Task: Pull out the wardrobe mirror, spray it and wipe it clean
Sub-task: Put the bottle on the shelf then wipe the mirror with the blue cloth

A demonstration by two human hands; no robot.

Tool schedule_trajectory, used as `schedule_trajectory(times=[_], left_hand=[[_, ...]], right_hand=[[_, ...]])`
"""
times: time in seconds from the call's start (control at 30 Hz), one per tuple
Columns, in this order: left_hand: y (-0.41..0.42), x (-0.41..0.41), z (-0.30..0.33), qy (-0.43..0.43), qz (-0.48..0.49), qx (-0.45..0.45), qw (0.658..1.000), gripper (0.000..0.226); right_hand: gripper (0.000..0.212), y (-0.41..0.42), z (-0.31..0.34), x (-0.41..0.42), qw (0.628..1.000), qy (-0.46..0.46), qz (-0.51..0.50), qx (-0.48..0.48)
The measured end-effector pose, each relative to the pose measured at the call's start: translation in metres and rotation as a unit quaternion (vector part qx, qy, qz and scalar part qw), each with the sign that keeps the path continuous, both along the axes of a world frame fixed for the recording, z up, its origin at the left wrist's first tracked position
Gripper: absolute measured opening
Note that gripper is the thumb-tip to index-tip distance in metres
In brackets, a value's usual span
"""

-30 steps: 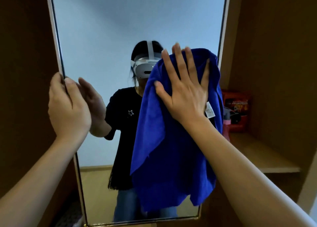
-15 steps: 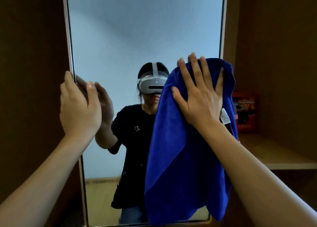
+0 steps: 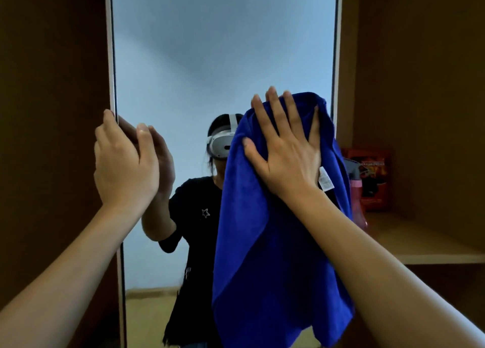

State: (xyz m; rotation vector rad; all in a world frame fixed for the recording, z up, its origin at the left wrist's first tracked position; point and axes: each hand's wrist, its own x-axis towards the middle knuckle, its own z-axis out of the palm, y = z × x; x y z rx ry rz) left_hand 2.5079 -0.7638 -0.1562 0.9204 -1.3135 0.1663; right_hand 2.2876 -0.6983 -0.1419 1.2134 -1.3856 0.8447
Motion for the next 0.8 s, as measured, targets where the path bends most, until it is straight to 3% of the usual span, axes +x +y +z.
schedule_trajectory(times=[0.37, 0.57, 0.8], left_hand=[[0.001, 0.001, 0.001, -0.003, 0.002, 0.014, 1.000, 0.060], [0.000, 0.002, -0.001, -0.009, -0.003, 0.015, 1.000, 0.060], [-0.001, 0.004, 0.000, -0.003, -0.019, 0.015, 1.000, 0.057]], right_hand=[[0.065, 0.014, -0.004, -0.028, 0.999, -0.009, -0.029, 0.008], [0.066, 0.003, 0.015, -0.006, 1.000, -0.017, -0.019, -0.008], [0.065, -0.009, -0.018, 0.022, 1.000, 0.025, -0.001, 0.018]])
